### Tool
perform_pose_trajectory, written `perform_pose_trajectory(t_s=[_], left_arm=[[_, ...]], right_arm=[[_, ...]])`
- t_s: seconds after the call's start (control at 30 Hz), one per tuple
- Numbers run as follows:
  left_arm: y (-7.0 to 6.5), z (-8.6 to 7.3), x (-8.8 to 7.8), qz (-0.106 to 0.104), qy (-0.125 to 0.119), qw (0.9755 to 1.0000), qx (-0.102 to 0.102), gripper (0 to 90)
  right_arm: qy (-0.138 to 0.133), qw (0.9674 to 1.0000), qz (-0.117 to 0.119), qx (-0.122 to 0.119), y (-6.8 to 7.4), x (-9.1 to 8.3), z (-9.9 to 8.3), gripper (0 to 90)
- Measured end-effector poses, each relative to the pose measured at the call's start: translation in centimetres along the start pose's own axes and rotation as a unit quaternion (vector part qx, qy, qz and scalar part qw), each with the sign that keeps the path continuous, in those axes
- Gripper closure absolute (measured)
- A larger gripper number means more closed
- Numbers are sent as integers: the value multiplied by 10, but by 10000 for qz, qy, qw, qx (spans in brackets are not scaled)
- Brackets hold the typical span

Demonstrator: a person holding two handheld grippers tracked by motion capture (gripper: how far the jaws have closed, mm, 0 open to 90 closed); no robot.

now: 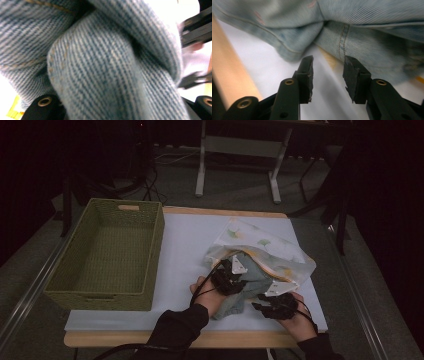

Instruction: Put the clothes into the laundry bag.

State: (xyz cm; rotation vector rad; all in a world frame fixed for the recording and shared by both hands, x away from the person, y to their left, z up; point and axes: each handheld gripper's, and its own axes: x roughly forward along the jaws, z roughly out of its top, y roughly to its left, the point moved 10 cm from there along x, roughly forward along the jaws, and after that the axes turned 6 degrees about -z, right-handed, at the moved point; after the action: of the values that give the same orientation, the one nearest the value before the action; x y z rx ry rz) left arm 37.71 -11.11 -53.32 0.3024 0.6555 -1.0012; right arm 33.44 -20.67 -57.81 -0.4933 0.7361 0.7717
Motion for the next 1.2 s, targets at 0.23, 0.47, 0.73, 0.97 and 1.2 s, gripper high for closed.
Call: perform_pose_trajectory(t_s=[0.23, 0.47, 0.73, 0.97, 1.2], left_arm=[[1, 0, 1, -24, 37, 10000, 18, 703], [1, 2, 3, -27, 80, 10000, 12, 702], [0, 2, 2, -32, 104, 9999, 40, 702], [-5, 5, 0, -47, 124, 9998, 119, 702], [-5, 6, 0, -22, 151, 9998, 95, 702]], right_arm=[[335, 9991, 71, -251, -4, 27, -5, 650], [299, 9993, 231, -82, -15, 37, -2, 725], [426, 9989, -30, -203, -11, 37, 0, 900], [379, 9964, 473, -592, 30, 24, 1, 900], [400, 9869, 1039, -1165, 87, 11, -1, 900]])
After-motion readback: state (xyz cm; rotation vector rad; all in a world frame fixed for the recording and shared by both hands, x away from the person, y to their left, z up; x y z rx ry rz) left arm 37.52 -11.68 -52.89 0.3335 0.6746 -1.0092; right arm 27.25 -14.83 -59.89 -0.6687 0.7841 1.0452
